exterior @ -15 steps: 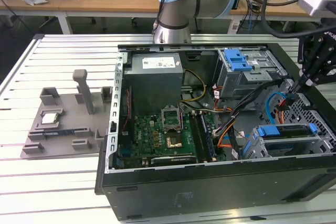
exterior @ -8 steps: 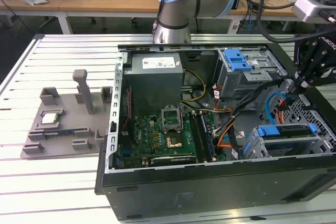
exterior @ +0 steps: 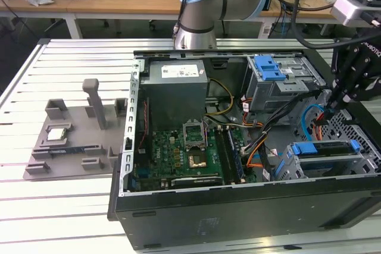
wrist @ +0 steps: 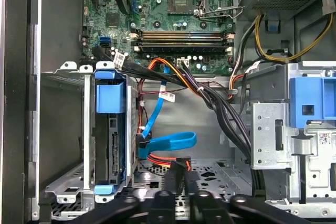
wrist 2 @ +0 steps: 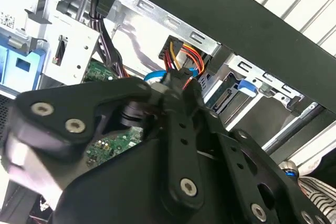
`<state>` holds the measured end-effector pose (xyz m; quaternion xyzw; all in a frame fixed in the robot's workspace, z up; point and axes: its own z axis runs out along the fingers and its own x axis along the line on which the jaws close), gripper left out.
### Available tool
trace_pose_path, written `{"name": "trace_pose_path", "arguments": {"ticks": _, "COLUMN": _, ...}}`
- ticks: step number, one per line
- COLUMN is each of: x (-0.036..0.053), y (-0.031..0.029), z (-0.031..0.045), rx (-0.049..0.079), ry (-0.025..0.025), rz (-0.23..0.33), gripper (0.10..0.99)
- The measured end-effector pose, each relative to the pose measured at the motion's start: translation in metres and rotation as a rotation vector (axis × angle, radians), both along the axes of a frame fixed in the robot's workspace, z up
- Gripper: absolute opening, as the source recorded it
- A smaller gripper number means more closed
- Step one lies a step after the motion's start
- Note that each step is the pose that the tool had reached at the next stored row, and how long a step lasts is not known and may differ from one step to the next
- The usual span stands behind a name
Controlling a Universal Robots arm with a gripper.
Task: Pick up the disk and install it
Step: 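Insert the first disk wire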
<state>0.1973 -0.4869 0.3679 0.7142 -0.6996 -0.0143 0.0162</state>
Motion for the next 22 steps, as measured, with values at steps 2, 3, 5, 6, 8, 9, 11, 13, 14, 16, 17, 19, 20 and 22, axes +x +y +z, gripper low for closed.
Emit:
{"name": "trace_pose_path", "arguments": {"ticks": 2, "x": 0.0, "y": 0.0, "z": 0.0, "rx": -0.001, "ry": 0.0, "rz": 0.0, "gripper": 0.361}}
{"name": "trace_pose_path", "arguments": {"ticks": 3, "x": 0.0, "y": 0.0, "z": 0.0, "rx": -0.001, "ry": 0.0, "rz": 0.0, "gripper": 0.361}}
{"name": "trace_pose_path", "arguments": {"ticks": 5, "x": -0.0006, "y": 0.0036, "z": 0.0, "rx": -0.001, "ry": 0.0, "rz": 0.0, "gripper": 0.361}}
{"name": "trace_pose_path", "arguments": {"ticks": 6, "x": -0.0007, "y": 0.0054, "z": -0.0003, "rx": -0.001, "ry": 0.0, "rz": 0.0, "gripper": 0.361}}
{"name": "trace_pose_path", "arguments": {"ticks": 8, "x": -0.0008, "y": 0.0087, "z": -0.0028, "rx": -0.005, "ry": 0.0001, "rz": 0.0, "gripper": 0.361}}
{"name": "trace_pose_path", "arguments": {"ticks": 9, "x": -0.0008, "y": 0.0091, "z": -0.004, "rx": -0.011, "ry": 0.0, "rz": 0.0, "gripper": 0.361}}
{"name": "trace_pose_path", "arguments": {"ticks": 11, "x": -0.0007, "y": 0.0092, "z": -0.012, "rx": -0.033, "ry": 0.0, "rz": 0.0, "gripper": 0.361}}
{"name": "trace_pose_path", "arguments": {"ticks": 13, "x": -0.0007, "y": 0.0086, "z": -0.0151, "rx": -0.039, "ry": 0.0, "rz": 0.0, "gripper": 0.169}}
{"name": "trace_pose_path", "arguments": {"ticks": 14, "x": -0.0007, "y": 0.0078, "z": -0.0151, "rx": -0.039, "ry": 0.0, "rz": 0.0, "gripper": 0.169}}
{"name": "trace_pose_path", "arguments": {"ticks": 16, "x": -0.001, "y": 0.0072, "z": -0.0152, "rx": -0.039, "ry": 0.0, "rz": 0.0, "gripper": 0.169}}
{"name": "trace_pose_path", "arguments": {"ticks": 17, "x": -0.0013, "y": 0.0067, "z": -0.0154, "rx": -0.039, "ry": 0.0, "rz": 0.0, "gripper": 0.169}}
{"name": "trace_pose_path", "arguments": {"ticks": 19, "x": -0.0018, "y": 0.0058, "z": -0.0156, "rx": -0.039, "ry": 0.0, "rz": 0.0, "gripper": 0.169}}
{"name": "trace_pose_path", "arguments": {"ticks": 20, "x": -0.0023, "y": 0.0052, "z": -0.0157, "rx": -0.039, "ry": 0.0, "rz": 0.0, "gripper": 0.169}}
{"name": "trace_pose_path", "arguments": {"ticks": 22, "x": -0.0035, "y": 0.003, "z": -0.0159, "rx": -0.039, "ry": 0.0, "rz": 0.0, "gripper": 0.169}}
